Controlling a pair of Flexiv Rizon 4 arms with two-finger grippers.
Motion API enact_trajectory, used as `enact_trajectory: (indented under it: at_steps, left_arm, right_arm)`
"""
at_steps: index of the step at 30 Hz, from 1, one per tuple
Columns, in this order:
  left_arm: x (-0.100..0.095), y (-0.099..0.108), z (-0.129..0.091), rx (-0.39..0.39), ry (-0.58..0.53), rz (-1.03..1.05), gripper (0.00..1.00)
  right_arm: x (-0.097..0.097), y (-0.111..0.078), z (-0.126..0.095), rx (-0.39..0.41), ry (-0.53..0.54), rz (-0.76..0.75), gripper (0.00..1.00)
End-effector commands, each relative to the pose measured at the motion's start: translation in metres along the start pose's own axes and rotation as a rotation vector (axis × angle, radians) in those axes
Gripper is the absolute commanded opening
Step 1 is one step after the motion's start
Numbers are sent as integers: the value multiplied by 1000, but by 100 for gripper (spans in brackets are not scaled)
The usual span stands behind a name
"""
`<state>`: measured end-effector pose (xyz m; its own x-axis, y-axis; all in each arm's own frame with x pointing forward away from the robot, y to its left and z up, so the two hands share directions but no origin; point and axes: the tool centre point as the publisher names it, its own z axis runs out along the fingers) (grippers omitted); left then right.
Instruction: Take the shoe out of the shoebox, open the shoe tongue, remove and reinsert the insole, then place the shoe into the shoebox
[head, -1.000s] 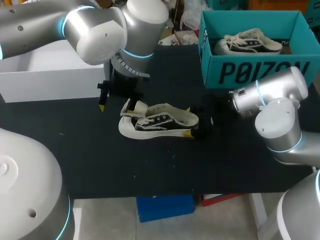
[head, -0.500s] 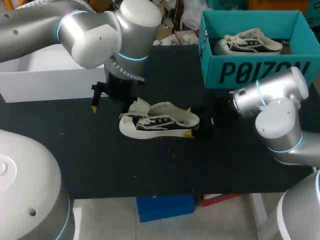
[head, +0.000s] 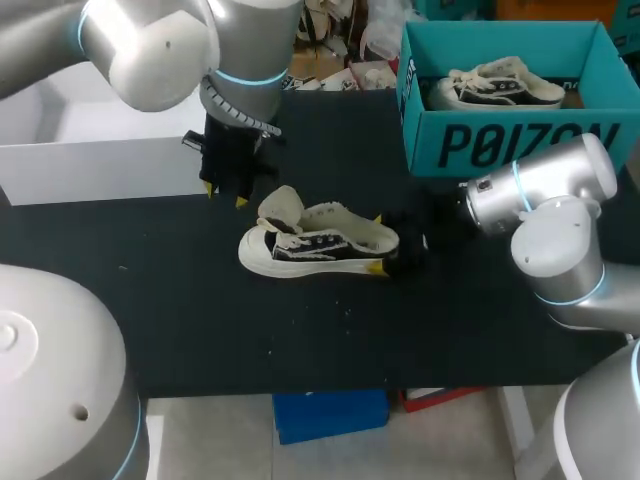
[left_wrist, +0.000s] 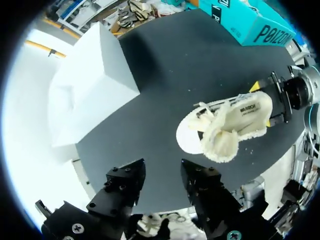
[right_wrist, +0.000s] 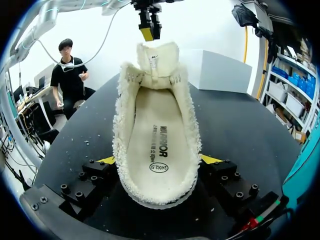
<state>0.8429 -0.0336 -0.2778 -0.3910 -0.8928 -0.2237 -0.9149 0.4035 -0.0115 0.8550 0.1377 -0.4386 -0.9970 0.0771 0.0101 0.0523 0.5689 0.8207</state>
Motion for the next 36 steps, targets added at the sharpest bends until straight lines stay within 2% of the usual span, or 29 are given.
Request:
enact_trajectory:
  at_steps: [1, 3, 6, 10, 15, 17, 33, 36]
  left_arm:
    - [-11, 3, -21, 59, 137, 176, 0]
    - [-6, -1, -27, 54, 190, 317, 0]
    - [2, -5, -31, 4, 303, 507, 0]
    - [26, -3, -42, 36, 358, 795, 0]
    - [49, -4, -49, 45, 507, 1088, 0]
    - [60, -13, -47, 14, 497, 1071, 0]
    - [60, -13, -47, 14, 497, 1071, 0]
    - [72, -14, -43, 67, 485, 1201, 0]
  right_arm:
    - [-1, -3, 1, 2, 0, 2, 0]
    - [-1, -3, 1, 2, 0, 2, 0]
    - [-1, -3, 1, 2, 0, 2, 0]
    - [-1, -3, 1, 2, 0, 2, 0]
    - [-1, -3, 1, 2, 0, 2, 0]
    - [-1, -3, 1, 2, 0, 2, 0]
    - [-1, -3, 1, 2, 0, 2, 0]
    - [-1, -3, 1, 2, 0, 2, 0]
